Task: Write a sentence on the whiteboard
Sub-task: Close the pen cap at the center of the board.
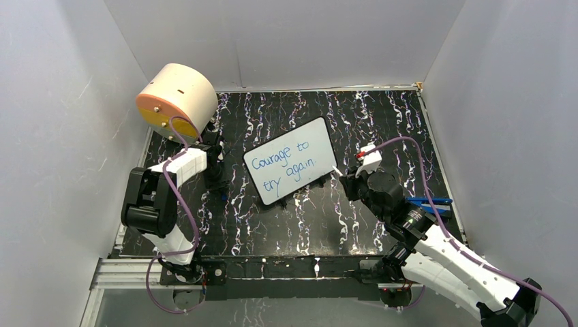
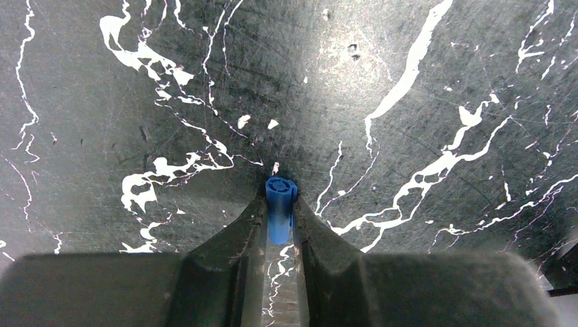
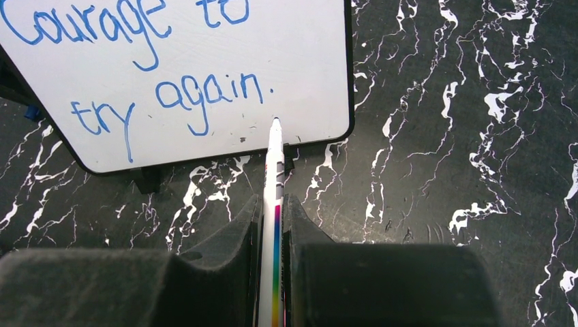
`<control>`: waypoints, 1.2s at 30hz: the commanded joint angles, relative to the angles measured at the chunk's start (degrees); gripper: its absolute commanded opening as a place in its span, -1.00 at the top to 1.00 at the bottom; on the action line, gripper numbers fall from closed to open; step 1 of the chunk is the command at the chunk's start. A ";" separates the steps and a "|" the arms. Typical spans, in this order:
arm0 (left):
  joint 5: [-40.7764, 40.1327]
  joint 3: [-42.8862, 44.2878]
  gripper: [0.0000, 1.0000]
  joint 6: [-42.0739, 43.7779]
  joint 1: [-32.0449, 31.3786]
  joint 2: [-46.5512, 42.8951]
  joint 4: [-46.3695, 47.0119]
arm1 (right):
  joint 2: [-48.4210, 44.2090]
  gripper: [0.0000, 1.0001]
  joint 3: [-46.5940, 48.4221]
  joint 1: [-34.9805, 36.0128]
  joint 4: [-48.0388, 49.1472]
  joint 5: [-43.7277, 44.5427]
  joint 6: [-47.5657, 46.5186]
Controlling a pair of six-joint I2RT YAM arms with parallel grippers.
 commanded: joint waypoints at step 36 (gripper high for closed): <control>19.81 -0.36 1.00 -15.74 -0.23 -41.61 16.59 | 7.35 1.00 -1.99 0.34 29.53 -16.57 0.71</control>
